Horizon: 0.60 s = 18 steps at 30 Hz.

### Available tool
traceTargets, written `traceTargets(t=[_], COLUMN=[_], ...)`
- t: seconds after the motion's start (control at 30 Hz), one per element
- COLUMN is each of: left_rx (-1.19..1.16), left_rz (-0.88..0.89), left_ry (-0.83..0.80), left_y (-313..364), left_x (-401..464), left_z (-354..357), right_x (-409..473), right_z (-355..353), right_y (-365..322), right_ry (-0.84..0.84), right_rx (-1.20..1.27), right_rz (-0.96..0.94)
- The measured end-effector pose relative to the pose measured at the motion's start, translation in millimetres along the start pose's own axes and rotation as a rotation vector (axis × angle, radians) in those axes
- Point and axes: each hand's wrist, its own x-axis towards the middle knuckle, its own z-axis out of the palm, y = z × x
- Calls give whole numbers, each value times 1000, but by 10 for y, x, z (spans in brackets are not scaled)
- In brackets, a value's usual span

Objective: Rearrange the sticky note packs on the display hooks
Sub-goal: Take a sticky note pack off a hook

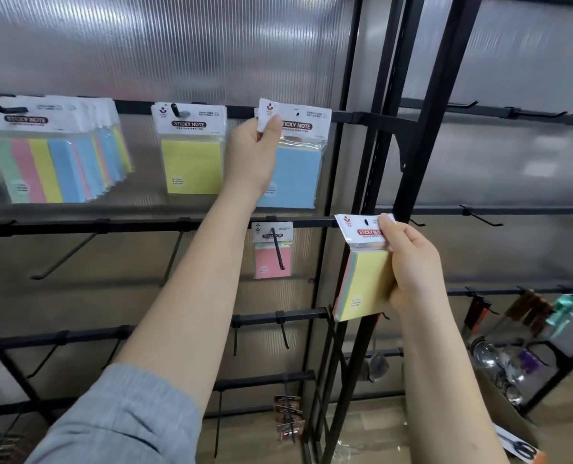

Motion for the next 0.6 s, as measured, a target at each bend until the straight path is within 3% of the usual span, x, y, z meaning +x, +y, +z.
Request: traceTargets(t=[0.6], left_rx=[110], left_rz=[19], left_ry=[88], left_y=[-138], left_x=[87], left_z=[112], right_x=[82], right_z=[74], right_y=[22], right_ry=[-20], right_rx=[-18], right_rz=[2])
